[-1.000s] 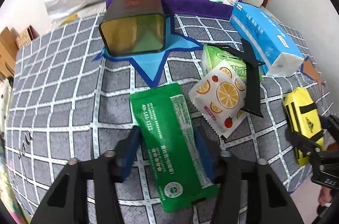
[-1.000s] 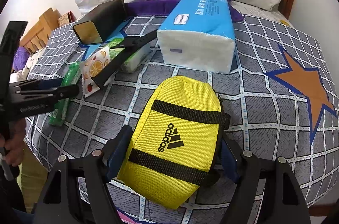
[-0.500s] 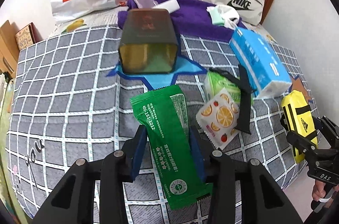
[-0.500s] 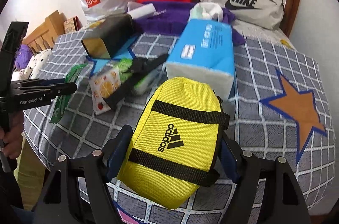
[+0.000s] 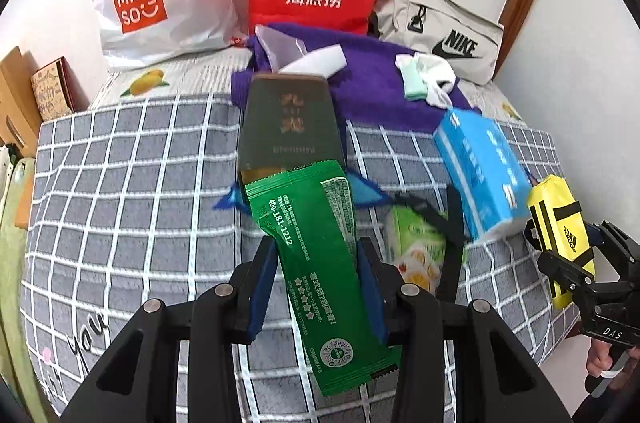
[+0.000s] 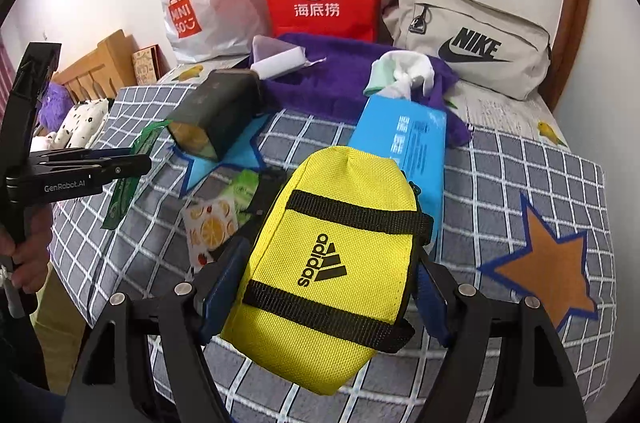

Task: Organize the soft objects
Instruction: 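Carry the green packet and yellow pouch onto the purple towel and open both tools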

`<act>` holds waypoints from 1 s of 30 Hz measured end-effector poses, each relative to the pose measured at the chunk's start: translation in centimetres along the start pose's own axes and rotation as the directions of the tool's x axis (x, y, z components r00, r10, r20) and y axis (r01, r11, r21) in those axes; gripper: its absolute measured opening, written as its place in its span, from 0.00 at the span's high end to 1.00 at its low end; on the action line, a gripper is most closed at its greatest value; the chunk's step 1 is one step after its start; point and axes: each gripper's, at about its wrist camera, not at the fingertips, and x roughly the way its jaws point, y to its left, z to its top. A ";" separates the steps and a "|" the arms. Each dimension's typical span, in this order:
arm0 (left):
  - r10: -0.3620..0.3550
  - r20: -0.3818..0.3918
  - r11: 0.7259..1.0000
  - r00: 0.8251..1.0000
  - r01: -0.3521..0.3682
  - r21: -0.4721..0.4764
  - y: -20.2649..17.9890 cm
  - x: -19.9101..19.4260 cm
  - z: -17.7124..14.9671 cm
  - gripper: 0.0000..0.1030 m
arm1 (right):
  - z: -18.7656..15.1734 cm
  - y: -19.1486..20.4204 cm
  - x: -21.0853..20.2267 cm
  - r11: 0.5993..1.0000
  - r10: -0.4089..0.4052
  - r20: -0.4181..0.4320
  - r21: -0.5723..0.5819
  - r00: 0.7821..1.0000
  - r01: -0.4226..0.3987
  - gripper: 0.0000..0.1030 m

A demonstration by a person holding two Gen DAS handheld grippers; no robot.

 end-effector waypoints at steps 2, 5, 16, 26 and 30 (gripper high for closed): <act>0.001 0.006 1.000 1.000 -0.001 -0.001 0.2 0.0 0.8 0.63 | 0.8 -0.1 0.1 1.000 0.002 0.002 0.002 1.000 -0.002 0.26; 0.005 0.019 1.000 1.000 -0.005 0.000 0.6 0.2 2.1 0.63 | 2.3 -0.4 0.1 1.000 0.004 0.022 0.000 1.000 -0.004 0.26; -0.002 0.039 1.000 0.999 0.002 0.006 1.1 1.4 7.0 0.63 | 8.0 -2.4 2.5 0.999 0.010 0.070 0.037 0.997 -0.013 0.26; -0.021 0.057 0.999 0.998 0.019 0.030 0.7 3.1 12.7 0.63 | 13.3 -4.5 5.5 1.000 -0.004 0.097 0.027 0.995 0.001 0.26; -0.017 0.064 0.999 0.998 0.015 0.036 0.3 4.3 15.3 0.63 | 15.5 -5.6 7.4 0.999 -0.008 0.085 0.034 0.996 0.005 0.26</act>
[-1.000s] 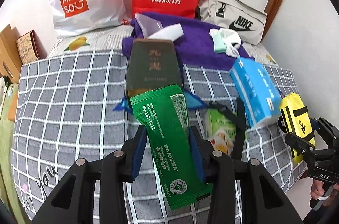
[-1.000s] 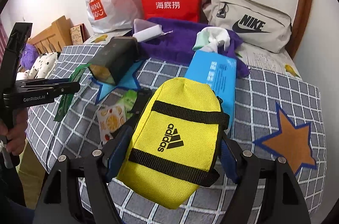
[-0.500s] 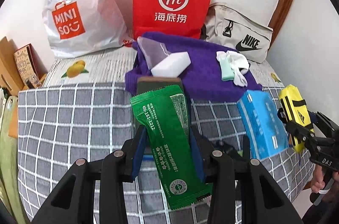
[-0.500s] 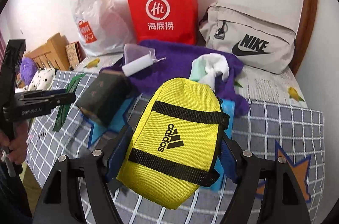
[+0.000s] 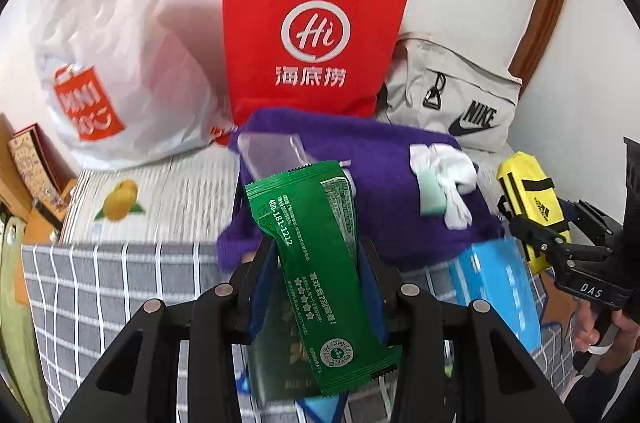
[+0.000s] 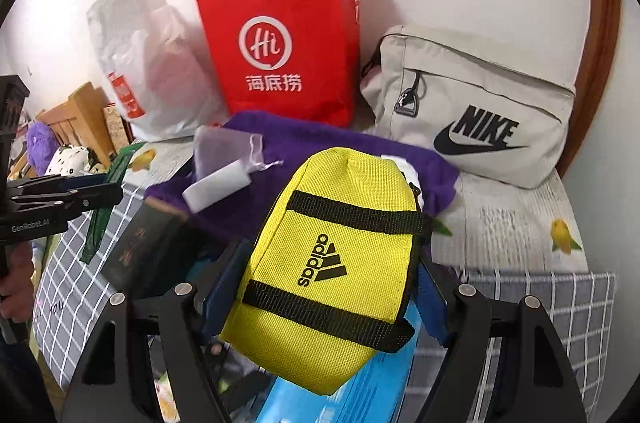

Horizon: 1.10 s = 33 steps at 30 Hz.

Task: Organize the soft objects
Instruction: 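Carry the green packet and yellow pouch onto the purple towel and open both tools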

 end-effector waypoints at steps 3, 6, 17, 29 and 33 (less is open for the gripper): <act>-0.007 0.007 1.000 1.000 0.007 -0.003 -0.2 1.2 1.9 0.63 | 1.6 -0.6 1.4 1.000 0.012 0.001 0.001 1.000 -0.012 0.26; -0.023 0.010 1.000 1.000 0.023 -0.005 -0.3 2.5 3.5 0.63 | 2.8 -1.2 2.7 1.000 0.015 -0.008 0.013 1.000 -0.015 0.26; -0.019 -0.053 0.999 0.998 0.016 -0.047 0.5 9.8 7.6 0.63 | 5.9 -1.9 7.7 0.999 0.027 -0.079 -0.017 0.997 -0.028 0.26; -0.039 -0.146 0.996 0.988 0.028 -0.081 1.9 14.4 7.0 0.63 | 4.6 -1.7 12.9 0.998 0.009 -0.199 -0.060 0.980 -0.021 0.26; -0.035 -0.155 0.997 0.987 0.024 -0.070 1.7 14.8 7.1 0.62 | 4.5 -1.7 13.6 0.998 0.009 -0.216 -0.059 0.976 -0.022 0.26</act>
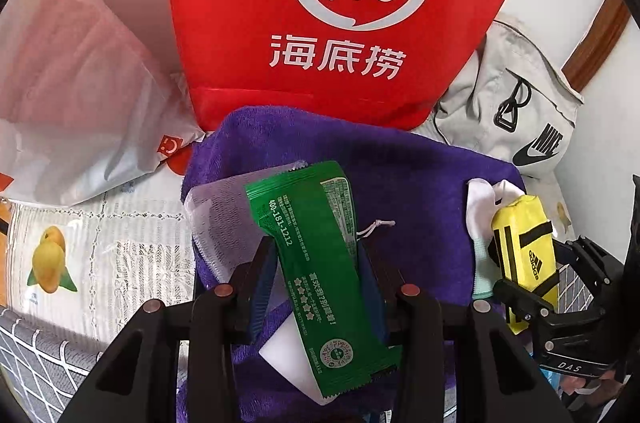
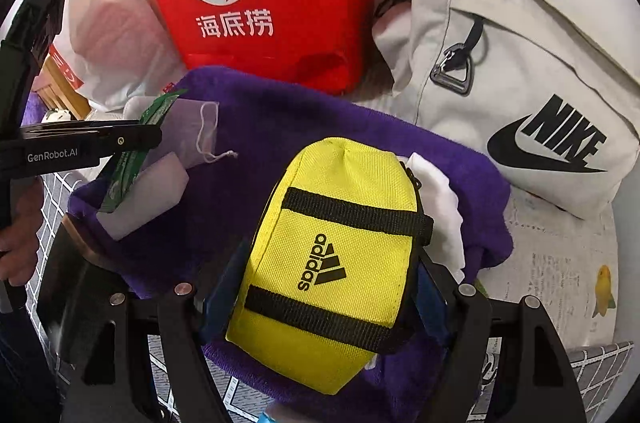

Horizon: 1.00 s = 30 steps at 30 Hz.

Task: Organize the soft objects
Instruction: 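Carry the green packet and yellow pouch onto the purple towel and open both tools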

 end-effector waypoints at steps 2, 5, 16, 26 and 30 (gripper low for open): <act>-0.004 -0.001 1.000 1.000 0.004 -0.003 0.1 0.1 0.0 0.62 | 0.0 0.1 0.3 1.000 -0.010 -0.016 -0.005 1.000 0.010 0.26; 0.008 -0.013 1.000 1.000 -0.008 -0.010 0.3 0.6 0.1 0.62 | -0.2 0.2 0.6 1.000 -0.019 -0.026 -0.022 0.999 0.018 0.26; 0.006 -0.014 0.999 1.000 -0.006 -0.046 1.1 0.8 0.4 0.59 | -0.1 0.3 2.3 0.995 -0.096 -0.056 -0.046 0.994 0.094 0.26; -0.016 0.001 0.998 1.000 0.016 -0.057 0.6 -0.1 0.5 0.34 | -0.1 0.2 1.8 0.991 -0.114 -0.023 -0.070 0.993 0.112 0.23; -0.023 0.010 0.998 1.000 0.024 -0.051 0.3 -1.0 0.7 0.34 | -0.1 0.2 0.9 0.992 -0.101 0.008 -0.070 0.995 0.101 0.11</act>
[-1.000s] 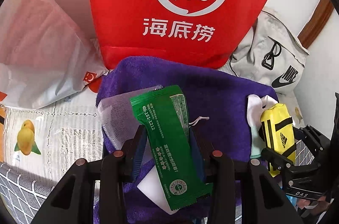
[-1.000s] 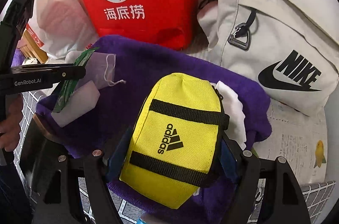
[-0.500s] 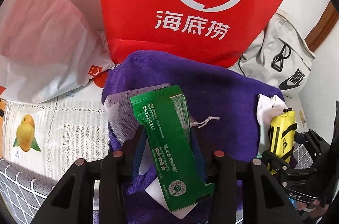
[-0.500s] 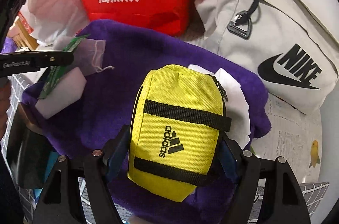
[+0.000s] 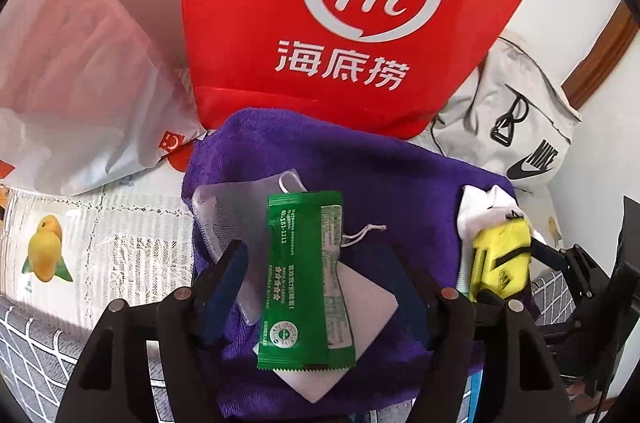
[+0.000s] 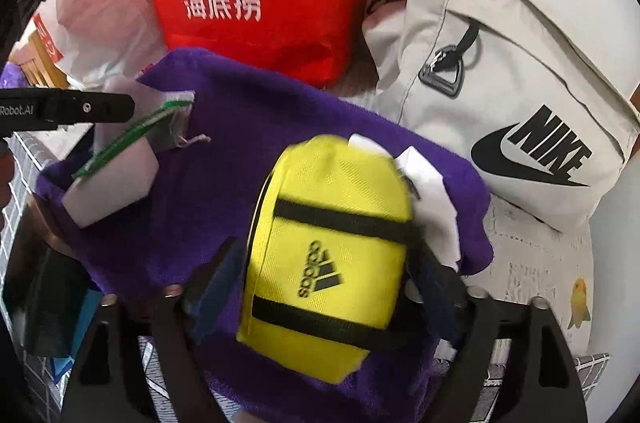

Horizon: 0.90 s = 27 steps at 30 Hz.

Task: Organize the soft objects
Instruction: 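Carry the green packet and yellow pouch onto the purple towel and open both tools, then withdraw both open tools from the towel back over the checked cloth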

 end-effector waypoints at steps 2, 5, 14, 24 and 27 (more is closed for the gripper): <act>0.001 0.007 1.000 1.000 -0.001 0.002 -0.1 -0.5 0.0 0.34 | 0.0 -0.2 -0.2 1.000 -0.003 0.006 0.006 1.000 0.003 0.11; -0.008 0.021 1.000 1.000 0.008 0.002 -0.2 -1.6 -0.1 0.34 | 0.3 -0.8 -0.1 0.999 -0.011 -0.008 0.033 1.000 0.011 0.11; -0.028 0.069 0.999 0.997 0.026 0.039 -1.7 -5.7 -0.8 0.34 | -0.6 -1.6 -5.9 0.995 0.004 0.063 0.101 0.998 -0.011 0.11; -0.055 0.132 0.989 0.990 0.036 0.146 -5.7 -11.9 -5.4 0.34 | -6.5 1.5 -14.2 0.994 0.010 0.132 0.106 0.991 -0.024 0.11; -0.032 0.129 0.982 0.991 0.008 0.187 -6.4 -13.2 -7.7 0.34 | -8.9 2.8 -15.8 0.995 0.008 0.134 0.099 0.991 -0.021 0.11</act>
